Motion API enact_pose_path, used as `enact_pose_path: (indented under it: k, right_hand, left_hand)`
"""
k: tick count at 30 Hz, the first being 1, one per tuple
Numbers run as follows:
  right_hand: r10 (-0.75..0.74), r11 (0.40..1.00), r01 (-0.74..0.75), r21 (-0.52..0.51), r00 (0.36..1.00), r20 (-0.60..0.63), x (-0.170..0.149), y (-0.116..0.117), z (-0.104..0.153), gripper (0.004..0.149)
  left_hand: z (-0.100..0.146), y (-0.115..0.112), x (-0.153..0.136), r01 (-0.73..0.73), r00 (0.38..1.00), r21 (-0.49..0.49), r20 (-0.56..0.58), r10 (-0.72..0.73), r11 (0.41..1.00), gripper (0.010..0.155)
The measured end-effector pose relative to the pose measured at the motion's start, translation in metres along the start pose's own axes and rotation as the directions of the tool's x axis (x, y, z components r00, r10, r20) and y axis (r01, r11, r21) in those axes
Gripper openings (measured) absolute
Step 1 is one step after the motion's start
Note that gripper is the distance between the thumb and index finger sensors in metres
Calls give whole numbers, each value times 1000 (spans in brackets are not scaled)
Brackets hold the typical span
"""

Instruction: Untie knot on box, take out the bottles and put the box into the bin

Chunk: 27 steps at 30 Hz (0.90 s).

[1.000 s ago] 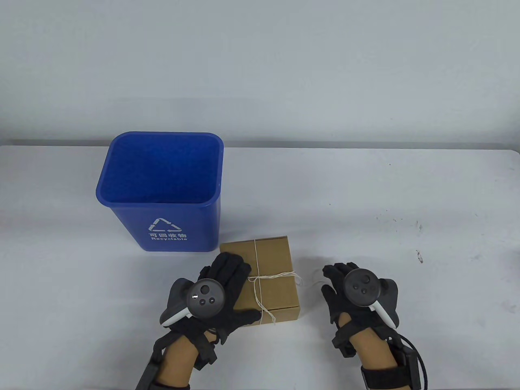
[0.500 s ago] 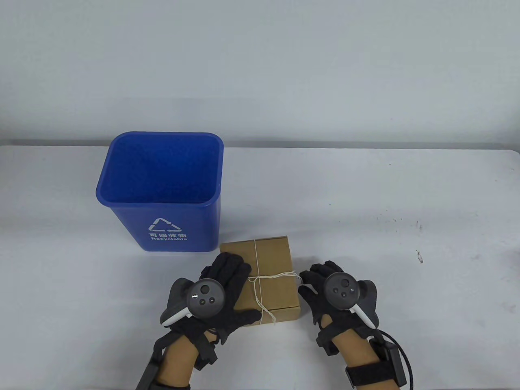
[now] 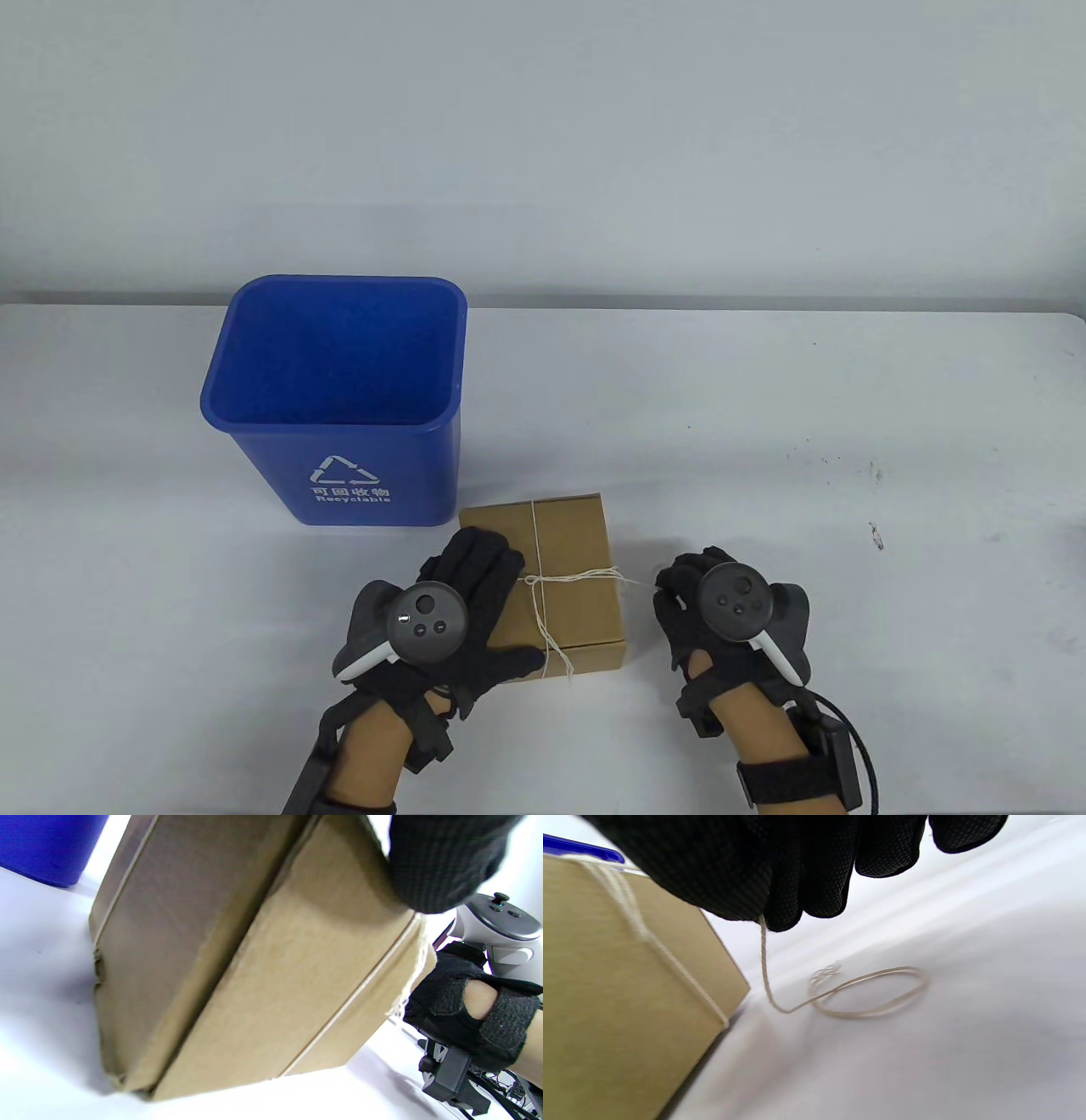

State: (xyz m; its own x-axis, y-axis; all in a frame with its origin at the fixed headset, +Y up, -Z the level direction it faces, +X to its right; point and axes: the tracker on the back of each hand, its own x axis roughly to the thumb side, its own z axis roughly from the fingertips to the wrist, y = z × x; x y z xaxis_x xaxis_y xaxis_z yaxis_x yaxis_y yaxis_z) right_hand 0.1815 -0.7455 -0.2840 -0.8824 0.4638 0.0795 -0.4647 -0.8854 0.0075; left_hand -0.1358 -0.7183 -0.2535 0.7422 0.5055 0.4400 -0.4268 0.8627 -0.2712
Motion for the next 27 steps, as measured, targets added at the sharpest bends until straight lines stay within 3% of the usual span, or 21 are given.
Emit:
enact_pose_path:
  k: [10, 19, 21, 23, 27]
  right_hand:
    - [32, 999, -29, 28, 994, -108, -18, -1, -3, 35]
    - [77, 996, -70, 61, 990, -121, -19, 3, -5, 34]
    - [150, 986, -138, 92, 978, -146, -25, 5, -7, 34]
    - [90, 993, -76, 87, 983, -161, -28, 5, -7, 34]
    - [97, 994, -88, 61, 983, -158, -29, 2, -6, 35]
  left_hand:
    - [0, 0, -1, -1, 1000, 0, -2, 1, 1000, 104]
    - [0, 0, -1, -7, 1000, 2, -1, 7, 1000, 104]
    - [1, 1, -2, -6, 1000, 5, -1, 6, 1000, 103]
    - [0, 1, -1, -8, 1000, 3, -3, 8, 1000, 104]
    - [1, 1, -3, -13, 1000, 5, 1, 13, 1000, 103]
